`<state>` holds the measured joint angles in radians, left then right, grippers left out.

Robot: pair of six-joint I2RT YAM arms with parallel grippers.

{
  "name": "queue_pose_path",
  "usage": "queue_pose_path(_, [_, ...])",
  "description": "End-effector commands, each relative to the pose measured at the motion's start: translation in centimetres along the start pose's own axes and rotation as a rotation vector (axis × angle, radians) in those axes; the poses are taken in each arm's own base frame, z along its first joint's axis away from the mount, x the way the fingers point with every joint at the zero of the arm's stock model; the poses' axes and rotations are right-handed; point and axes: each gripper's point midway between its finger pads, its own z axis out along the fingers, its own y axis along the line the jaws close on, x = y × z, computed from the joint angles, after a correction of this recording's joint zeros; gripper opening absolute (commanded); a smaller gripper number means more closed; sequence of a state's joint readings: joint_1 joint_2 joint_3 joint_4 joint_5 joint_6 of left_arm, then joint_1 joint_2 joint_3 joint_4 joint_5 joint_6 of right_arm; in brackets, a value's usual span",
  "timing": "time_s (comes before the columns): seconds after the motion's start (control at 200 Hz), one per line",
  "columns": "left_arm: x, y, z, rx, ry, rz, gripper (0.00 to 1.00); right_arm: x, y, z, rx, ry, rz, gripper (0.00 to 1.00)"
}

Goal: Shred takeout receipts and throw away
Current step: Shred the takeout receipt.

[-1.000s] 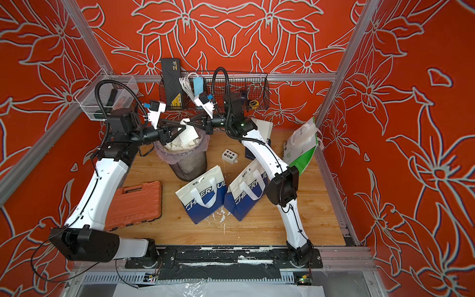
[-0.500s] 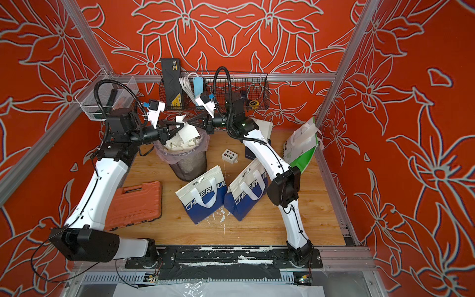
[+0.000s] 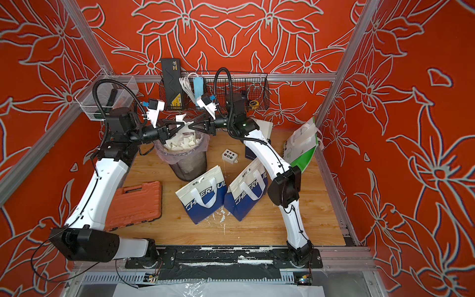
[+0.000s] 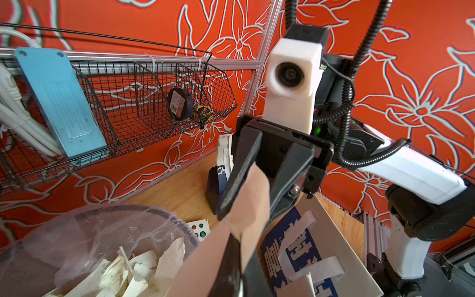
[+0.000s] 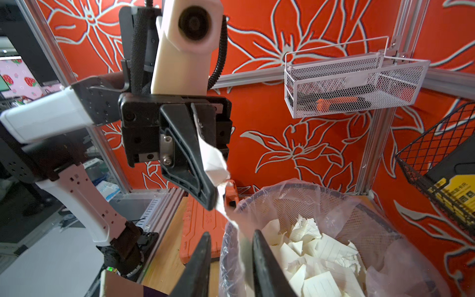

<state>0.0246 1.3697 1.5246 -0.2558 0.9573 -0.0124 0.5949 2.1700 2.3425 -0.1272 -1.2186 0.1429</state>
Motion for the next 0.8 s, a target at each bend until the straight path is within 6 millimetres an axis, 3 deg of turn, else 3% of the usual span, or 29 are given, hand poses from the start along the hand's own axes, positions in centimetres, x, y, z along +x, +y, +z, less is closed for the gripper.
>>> queue_pose_path(0.0, [-1.3,-1.3,-0.1,0.054,-0.028,0.032,0.00,-1.7,1.5,0.1,-0.044,-0.030,-0.060,0.32])
queue_pose_path(0.12, [-1.2,-1.2,0.0,0.059,-0.030,0.024,0.00,-2.0,1.6,0.6,-0.063,-0.038,-0.050,0.31])
queue_pose_path(0.215, [-1.2,-1.0,0.0,0.051,-0.031,0.021,0.00,-2.0,1.6,0.6,-0.073,-0.038,-0.038,0.18])
queue_pose_path(0.355, [-1.1,-0.9,0.1,0.052,-0.031,0.014,0.00,-1.9,1.8,0.8,-0.078,-0.037,-0.037,0.18])
queue_pose_path(0.46, [-1.1,-0.5,0.1,0.026,-0.032,0.015,0.00,-2.0,1.8,0.7,-0.073,-0.037,-0.039,0.05])
queue_pose_path(0.49, [-1.1,-0.2,0.1,0.007,-0.033,0.016,0.00,-2.1,1.8,0.7,-0.066,-0.036,-0.042,0.00])
queue_pose_path(0.661, [-1.1,1.7,-0.1,-0.111,-0.033,0.002,0.00,-1.8,1.1,0.3,0.021,-0.008,-0.088,0.00])
queue_pose_path(0.796, [-0.1,4.7,-0.4,-0.271,-0.006,-0.047,0.00,-2.5,0.6,-0.1,0.143,-0.010,-0.186,0.00])
